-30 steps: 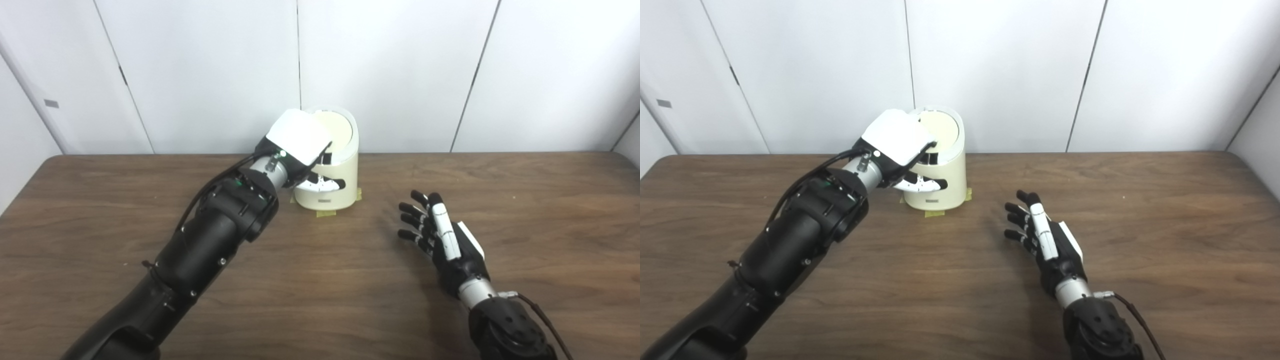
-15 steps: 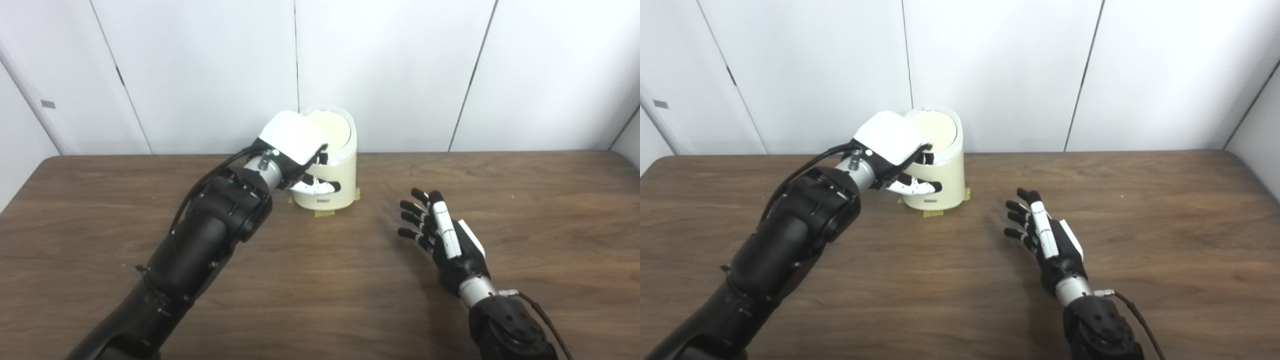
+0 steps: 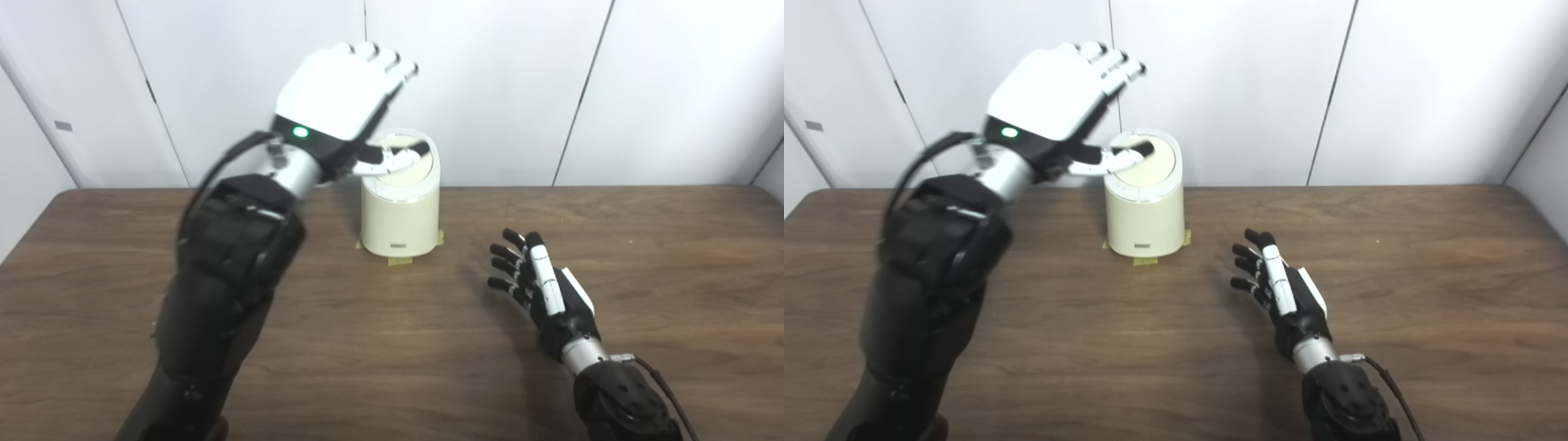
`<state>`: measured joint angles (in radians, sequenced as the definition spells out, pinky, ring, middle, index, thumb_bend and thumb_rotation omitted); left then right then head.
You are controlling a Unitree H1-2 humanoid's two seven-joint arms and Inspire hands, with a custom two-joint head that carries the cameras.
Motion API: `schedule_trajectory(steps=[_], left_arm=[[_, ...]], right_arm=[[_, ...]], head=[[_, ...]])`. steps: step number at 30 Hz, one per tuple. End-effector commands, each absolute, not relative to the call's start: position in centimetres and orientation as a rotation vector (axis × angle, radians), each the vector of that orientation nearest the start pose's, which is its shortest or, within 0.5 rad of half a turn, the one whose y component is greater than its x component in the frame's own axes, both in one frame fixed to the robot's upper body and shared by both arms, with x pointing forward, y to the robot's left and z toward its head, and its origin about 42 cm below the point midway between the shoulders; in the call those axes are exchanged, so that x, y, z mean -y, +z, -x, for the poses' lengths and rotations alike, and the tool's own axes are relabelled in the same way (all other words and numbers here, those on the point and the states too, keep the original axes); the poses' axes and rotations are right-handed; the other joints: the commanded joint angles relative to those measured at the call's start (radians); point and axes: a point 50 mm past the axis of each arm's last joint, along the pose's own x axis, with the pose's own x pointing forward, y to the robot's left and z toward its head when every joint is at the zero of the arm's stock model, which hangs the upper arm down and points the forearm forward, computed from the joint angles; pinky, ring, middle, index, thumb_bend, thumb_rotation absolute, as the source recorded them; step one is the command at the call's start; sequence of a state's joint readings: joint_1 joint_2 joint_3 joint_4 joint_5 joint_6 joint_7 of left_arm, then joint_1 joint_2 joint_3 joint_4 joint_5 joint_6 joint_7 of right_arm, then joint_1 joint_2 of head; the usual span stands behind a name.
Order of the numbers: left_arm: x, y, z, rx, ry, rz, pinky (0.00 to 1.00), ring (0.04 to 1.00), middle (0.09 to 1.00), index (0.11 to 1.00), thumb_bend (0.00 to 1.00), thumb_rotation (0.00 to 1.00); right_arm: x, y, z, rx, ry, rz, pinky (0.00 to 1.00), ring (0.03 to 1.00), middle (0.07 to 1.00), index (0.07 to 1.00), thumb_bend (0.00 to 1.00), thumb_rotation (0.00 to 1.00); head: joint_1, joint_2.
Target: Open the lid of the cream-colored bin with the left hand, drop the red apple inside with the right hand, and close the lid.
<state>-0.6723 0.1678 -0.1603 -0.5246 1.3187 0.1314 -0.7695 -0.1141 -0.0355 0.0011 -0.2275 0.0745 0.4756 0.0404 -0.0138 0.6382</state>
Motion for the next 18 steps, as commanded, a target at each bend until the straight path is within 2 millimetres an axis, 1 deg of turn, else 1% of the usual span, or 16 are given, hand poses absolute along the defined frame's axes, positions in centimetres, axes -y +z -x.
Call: schedule_trajectory(steps=[1,4,6,7,8,9,10,11,13,14,16,17,18], left_arm=[[-16.7,39.2,-34.0,0.585,0.04,-1.417,0.91,0.989,0.985,0.95,0.45,0.72],[-18.5,37.2,-33.6,0.571,0.073,-1.265,0.86,0.96,0.976,0.94,0.45,0.69],[-20.0,35.5,-33.4,0.523,0.055,-1.075,0.87,0.964,0.972,0.946,0.43,0.64],[-20.6,34.7,-33.3,0.495,0.04,-0.979,0.9,0.984,0.984,0.954,0.41,0.63],[-21.2,33.8,-33.3,0.467,0.024,-0.885,0.9,0.981,0.986,0.953,0.4,0.62],[-21.9,32.9,-33.3,0.437,0.012,-0.808,0.86,0.951,0.974,0.946,0.39,0.62],[-22.5,31.8,-33.2,0.408,0.008,-0.741,0.81,0.907,0.95,0.939,0.38,0.66],[-23.2,30.8,-33.1,0.375,0.01,-0.674,0.8,0.889,0.935,0.934,0.38,0.66],[-23.9,29.5,-32.8,0.336,0.012,-0.569,0.81,0.886,0.925,0.932,0.37,0.66],[-24.4,28.3,-32.5,0.31,0.009,-0.48,0.82,0.887,0.925,0.932,0.37,0.66],[-25.2,26.4,-31.9,0.262,0.015,-0.323,0.85,0.895,0.929,0.924,0.37,0.75],[-25.6,25.2,-31.4,0.232,0.017,-0.237,0.86,0.897,0.93,0.922,0.37,0.77],[-25.8,24.3,-30.9,0.211,0.015,-0.176,0.88,0.904,0.939,0.927,0.37,0.84]], right_arm=[[20.4,17.9,-32.2,-0.056,0.107,-0.04,0.78,0.889,0.871,0.918,0.5,1.0],[20.4,18.0,-32.2,-0.044,0.101,-0.043,0.78,0.88,0.865,0.907,0.5,1.0],[20.4,18.1,-32.1,-0.026,0.097,-0.052,0.77,0.878,0.868,0.905,0.5,0.99],[20.4,18.1,-32.1,-0.02,0.093,-0.055,0.77,0.875,0.869,0.901,0.5,0.98],[20.5,18.1,-32.0,-0.014,0.091,-0.057,0.77,0.874,0.869,0.9,0.5,0.98],[20.5,18.2,-31.9,-0.006,0.089,-0.059,0.76,0.874,0.87,0.9,0.5,0.98],[20.5,18.2,-31.9,0.004,0.089,-0.064,0.76,0.872,0.871,0.898,0.5,0.99],[20.6,18.2,-31.8,0.015,0.088,-0.071,0.76,0.873,0.874,0.9,0.5,1.0],[20.6,18.3,-31.7,0.032,0.087,-0.083,0.75,0.87,0.87,0.898,0.51,1.0],[20.8,18.4,-31.7,0.049,0.084,-0.11,0.75,0.869,0.87,0.897,0.51,1.0],[21.1,18.7,-31.7,0.082,0.083,-0.155,0.79,0.891,0.888,0.897,0.57,1.0],[21.3,18.8,-31.7,0.103,0.08,-0.17,0.79,0.895,0.892,0.897,0.58,1.0],[21.6,18.9,-31.6,0.119,0.078,-0.178,0.81,0.905,0.898,0.9,0.6,1.0]], head=[[-0.001,0.001],[-0.004,-0.001],[-0.003,-0.001],[-0.002,-0.001],[-0.004,-0.001],[-0.005,0.001],[-0.005,0.003],[-0.007,0.003],[-0.007,0.006],[-0.007,0.006],[-0.006,0.01],[-0.005,0.009],[-0.004,0.01]])
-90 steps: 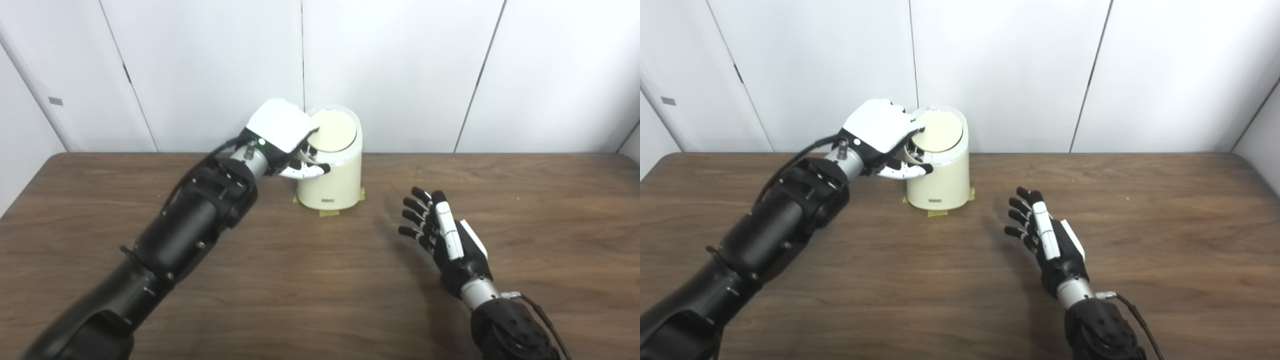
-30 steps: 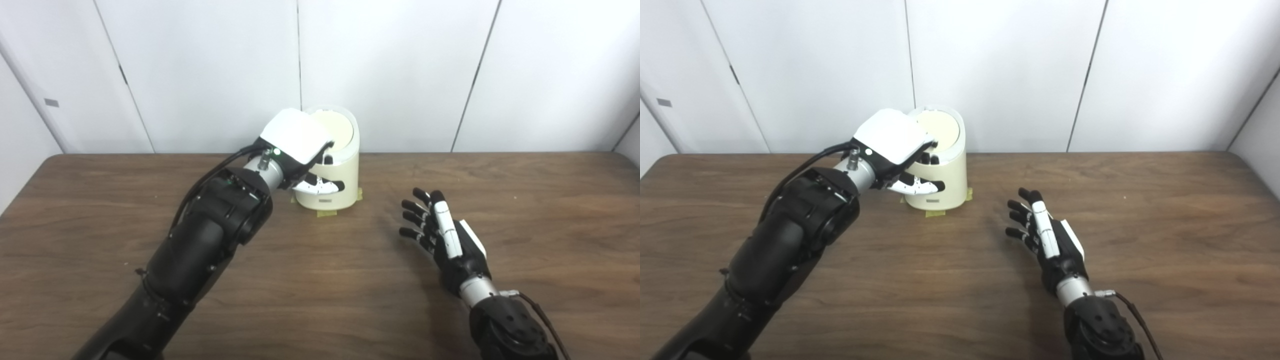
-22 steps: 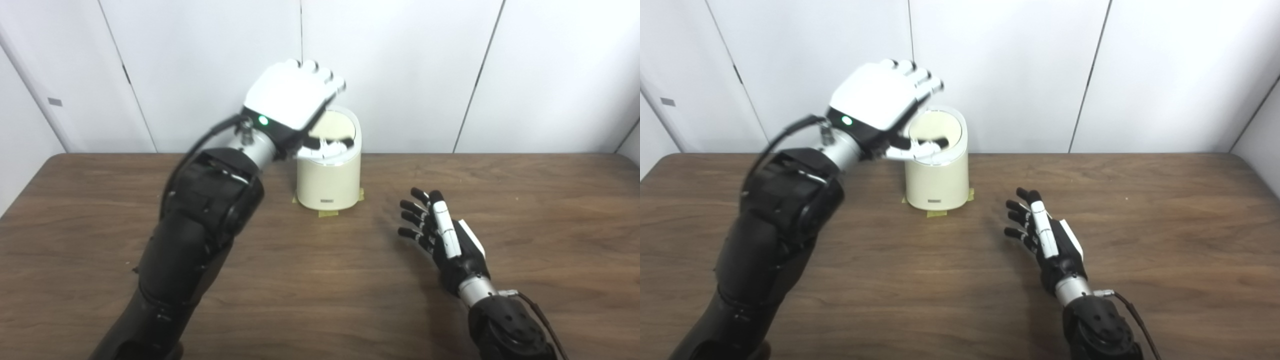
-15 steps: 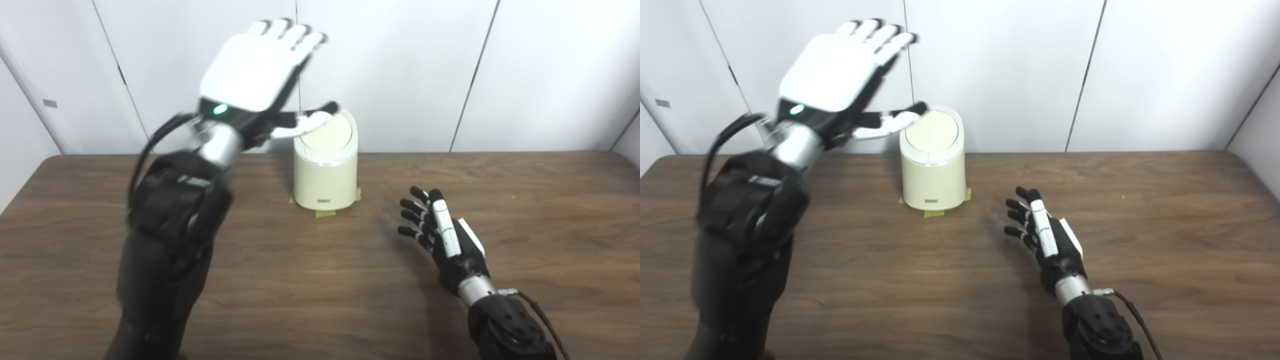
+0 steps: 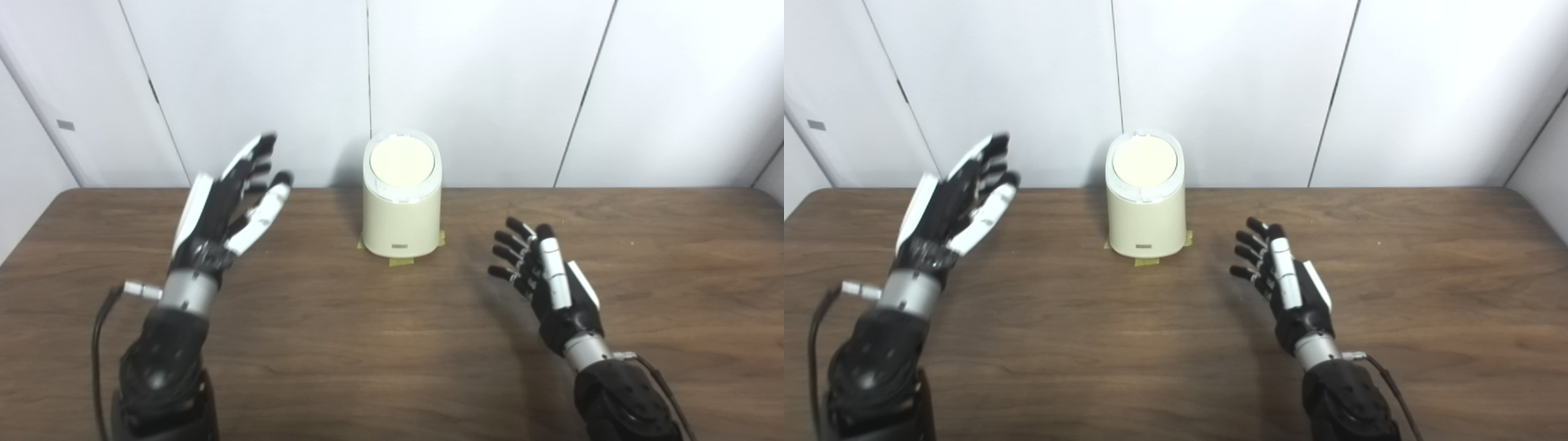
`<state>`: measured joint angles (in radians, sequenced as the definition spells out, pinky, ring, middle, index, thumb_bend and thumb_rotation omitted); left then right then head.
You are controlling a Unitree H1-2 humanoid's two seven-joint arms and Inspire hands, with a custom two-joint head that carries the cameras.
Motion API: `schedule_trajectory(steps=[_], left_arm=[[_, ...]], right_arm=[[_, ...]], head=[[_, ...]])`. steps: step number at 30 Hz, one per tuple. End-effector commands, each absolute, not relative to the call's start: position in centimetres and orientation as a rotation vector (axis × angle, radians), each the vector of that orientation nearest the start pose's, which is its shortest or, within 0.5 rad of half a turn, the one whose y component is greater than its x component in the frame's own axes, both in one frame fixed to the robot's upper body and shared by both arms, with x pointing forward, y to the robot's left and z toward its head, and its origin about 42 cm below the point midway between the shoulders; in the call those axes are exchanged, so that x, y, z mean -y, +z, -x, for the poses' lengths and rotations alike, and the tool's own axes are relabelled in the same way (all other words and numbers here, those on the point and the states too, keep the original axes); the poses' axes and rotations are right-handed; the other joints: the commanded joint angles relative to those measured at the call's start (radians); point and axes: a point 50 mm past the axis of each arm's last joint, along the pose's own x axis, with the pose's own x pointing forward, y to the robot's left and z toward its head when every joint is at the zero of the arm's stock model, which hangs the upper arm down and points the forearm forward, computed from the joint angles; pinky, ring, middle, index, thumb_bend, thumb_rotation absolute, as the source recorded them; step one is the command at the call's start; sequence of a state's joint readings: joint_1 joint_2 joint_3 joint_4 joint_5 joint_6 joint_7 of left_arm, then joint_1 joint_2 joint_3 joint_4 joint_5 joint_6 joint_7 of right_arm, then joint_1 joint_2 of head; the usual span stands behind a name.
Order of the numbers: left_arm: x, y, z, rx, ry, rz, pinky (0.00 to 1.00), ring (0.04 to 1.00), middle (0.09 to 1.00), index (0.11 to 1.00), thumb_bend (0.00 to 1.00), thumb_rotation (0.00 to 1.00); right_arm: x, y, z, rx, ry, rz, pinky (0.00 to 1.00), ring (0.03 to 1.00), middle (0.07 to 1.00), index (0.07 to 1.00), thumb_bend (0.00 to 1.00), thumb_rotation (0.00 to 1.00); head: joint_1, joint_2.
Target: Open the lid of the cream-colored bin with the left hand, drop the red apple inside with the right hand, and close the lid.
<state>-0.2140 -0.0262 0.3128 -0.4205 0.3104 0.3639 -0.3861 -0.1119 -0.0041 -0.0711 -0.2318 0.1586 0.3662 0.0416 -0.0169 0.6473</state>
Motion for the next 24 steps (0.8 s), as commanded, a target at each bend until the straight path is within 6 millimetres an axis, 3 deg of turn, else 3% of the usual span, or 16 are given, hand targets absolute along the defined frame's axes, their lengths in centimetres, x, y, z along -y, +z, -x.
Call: schedule_trajectory(steps=[1,7,14,24], left_arm=[[-26.0,23.7,-30.5,0.2,0.013,-0.138,0.91,0.918,0.952,0.942,0.37,0.94],[-27.1,20.1,-28.1,0.187,0.062,0.0,0.96,0.927,0.949,0.944,0.38,1.0],[-28.1,16.9,-26.8,0.156,0.124,0.039,0.97,0.952,0.956,0.945,0.42,0.99],[-27.2,15.6,-26.6,0.131,0.117,0.02,0.97,0.951,0.95,0.954,0.39,0.98]], right_arm=[[21.7,19.0,-31.6,0.13,0.076,-0.182,0.84,0.919,0.905,0.907,0.61,1.0],[23.0,19.2,-31.6,0.176,0.085,-0.173,0.96,0.991,0.957,0.956,0.65,1.0],[23.6,18.8,-31.3,0.145,0.066,-0.119,0.98,1.0,0.98,0.965,0.67,1.0],[24.5,18.7,-31.0,0.093,0.076,-0.06,1.0,1.0,1.0,0.985,0.66,1.0]], head=[[0.0,0.001],[0.0,0.003],[-0.004,0.016],[-0.007,0.045]])
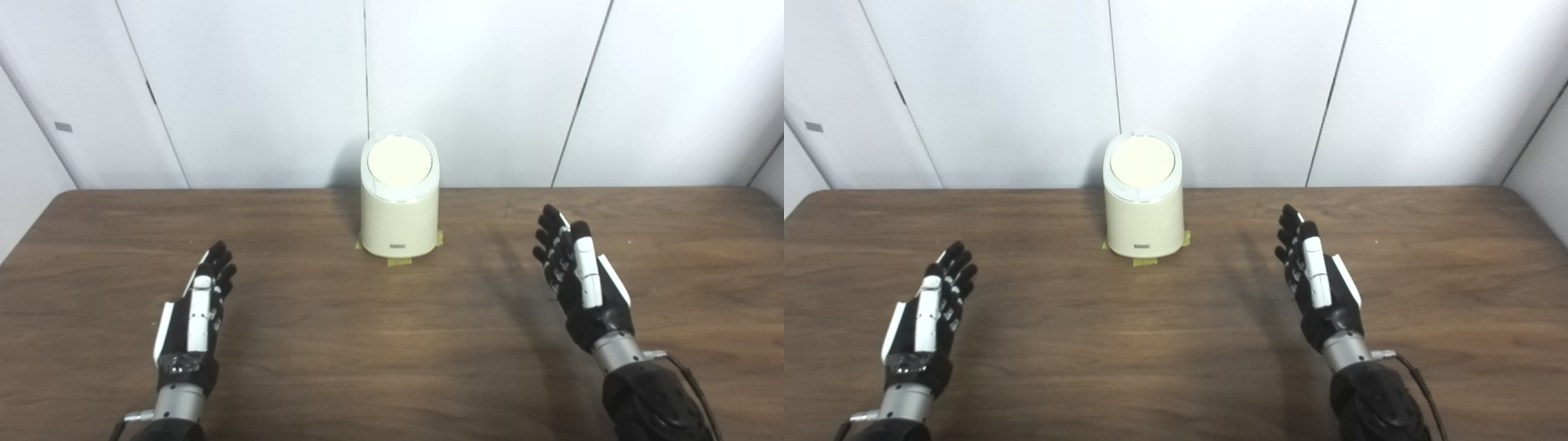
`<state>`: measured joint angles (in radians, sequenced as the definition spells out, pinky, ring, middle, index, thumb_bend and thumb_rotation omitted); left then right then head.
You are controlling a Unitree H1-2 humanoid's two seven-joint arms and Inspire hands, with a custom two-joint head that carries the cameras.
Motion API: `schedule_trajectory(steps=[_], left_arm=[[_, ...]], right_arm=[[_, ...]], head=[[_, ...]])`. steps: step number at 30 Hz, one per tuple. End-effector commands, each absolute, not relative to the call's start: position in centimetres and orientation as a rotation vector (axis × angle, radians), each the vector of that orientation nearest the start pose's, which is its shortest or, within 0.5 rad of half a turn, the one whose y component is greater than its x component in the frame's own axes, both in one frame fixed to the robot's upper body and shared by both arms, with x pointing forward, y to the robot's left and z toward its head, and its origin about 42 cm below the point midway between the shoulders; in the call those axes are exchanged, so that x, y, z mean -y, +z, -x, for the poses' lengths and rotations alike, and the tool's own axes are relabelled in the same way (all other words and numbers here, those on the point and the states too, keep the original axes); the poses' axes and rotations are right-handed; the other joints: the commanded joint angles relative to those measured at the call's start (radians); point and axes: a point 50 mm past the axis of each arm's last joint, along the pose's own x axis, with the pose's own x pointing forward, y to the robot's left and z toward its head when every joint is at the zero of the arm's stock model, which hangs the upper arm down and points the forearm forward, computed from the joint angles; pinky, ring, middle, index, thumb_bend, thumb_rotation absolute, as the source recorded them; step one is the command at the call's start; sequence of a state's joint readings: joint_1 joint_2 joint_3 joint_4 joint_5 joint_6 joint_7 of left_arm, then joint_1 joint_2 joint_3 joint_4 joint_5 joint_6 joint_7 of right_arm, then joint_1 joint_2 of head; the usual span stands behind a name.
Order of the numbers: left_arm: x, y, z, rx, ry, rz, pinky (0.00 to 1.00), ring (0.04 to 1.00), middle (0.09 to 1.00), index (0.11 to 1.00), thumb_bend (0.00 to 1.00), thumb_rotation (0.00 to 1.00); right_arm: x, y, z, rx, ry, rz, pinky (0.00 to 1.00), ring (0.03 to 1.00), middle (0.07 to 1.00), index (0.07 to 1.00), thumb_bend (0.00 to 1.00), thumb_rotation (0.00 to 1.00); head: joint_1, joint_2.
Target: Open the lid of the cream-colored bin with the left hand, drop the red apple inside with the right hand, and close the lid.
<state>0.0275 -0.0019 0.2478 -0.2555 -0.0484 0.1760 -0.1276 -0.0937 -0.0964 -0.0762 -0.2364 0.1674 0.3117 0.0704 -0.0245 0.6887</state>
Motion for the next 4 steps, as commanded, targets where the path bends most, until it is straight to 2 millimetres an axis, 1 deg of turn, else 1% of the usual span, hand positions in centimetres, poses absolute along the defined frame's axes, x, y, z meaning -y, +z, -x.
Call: schedule_trajectory(steps=[1,4], left_arm=[[-27.14,15.49,-26.59,0.128,0.118,0.017,0.97,0.949,0.947,0.952,0.39,0.97],[-26.83,15.06,-26.44,0.131,0.124,0.025,0.96,0.934,0.937,0.948,0.39,0.98]], right_arm=[[24.55,18.64,-31.0,0.091,0.075,-0.06,1.0,1.0,1.0,0.984,0.66,1.0],[24.89,18.48,-30.88,0.087,0.07,-0.054,1.0,1.0,1.0,0.981,0.66,1.0]], head=[[0.001,0.003],[0.007,0.018]])
